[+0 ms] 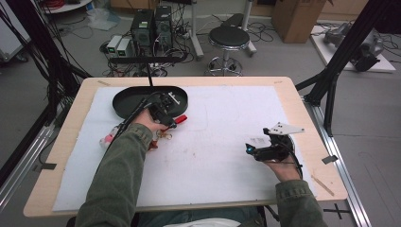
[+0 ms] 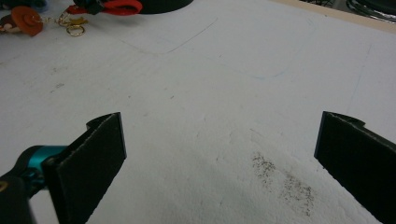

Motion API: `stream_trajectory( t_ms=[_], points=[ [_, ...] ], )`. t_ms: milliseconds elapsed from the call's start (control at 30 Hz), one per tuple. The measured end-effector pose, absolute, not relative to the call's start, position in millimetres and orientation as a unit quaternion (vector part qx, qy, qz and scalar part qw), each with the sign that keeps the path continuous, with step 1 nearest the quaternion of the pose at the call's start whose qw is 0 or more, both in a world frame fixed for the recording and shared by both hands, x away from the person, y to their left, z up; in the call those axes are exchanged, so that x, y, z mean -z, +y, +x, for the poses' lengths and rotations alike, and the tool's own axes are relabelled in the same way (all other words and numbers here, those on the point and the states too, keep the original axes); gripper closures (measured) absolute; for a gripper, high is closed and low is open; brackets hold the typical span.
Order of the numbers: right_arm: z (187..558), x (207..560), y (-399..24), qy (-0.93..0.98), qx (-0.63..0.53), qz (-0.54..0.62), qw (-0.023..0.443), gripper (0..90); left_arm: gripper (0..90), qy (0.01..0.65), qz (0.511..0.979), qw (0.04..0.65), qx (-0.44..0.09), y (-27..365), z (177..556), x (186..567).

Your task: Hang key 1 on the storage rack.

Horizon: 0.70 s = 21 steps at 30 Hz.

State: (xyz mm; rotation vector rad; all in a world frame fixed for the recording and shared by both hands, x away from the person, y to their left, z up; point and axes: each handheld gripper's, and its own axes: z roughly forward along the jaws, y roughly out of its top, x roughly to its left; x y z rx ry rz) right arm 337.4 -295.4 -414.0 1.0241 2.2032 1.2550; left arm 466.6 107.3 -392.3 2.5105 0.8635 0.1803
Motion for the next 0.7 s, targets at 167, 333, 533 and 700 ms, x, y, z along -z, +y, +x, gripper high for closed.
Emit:
stream_trajectory(
  t_ms=[167, 333, 533, 700],
  points=[
    [336, 413, -296, 0.788, -0.456, 0.364, 0.198, 1.0, 74.4, 0.311, 0.914, 0.248, -0.073, 114, 451, 367],
    [335, 412, -296, 0.786, -0.458, 0.364, 0.198, 1.0, 74.5, 0.321, 0.902, 0.278, -0.082, 130, 441, 343],
    [333, 411, -295, 0.785, -0.462, 0.362, 0.198, 1.0, 74.4, 0.334, 0.893, 0.289, -0.084, 151, 429, 322],
    [335, 412, -296, 0.785, -0.459, 0.366, 0.198, 1.0, 74.4, 0.344, 0.884, 0.306, -0.084, 168, 425, 311]
  ],
)
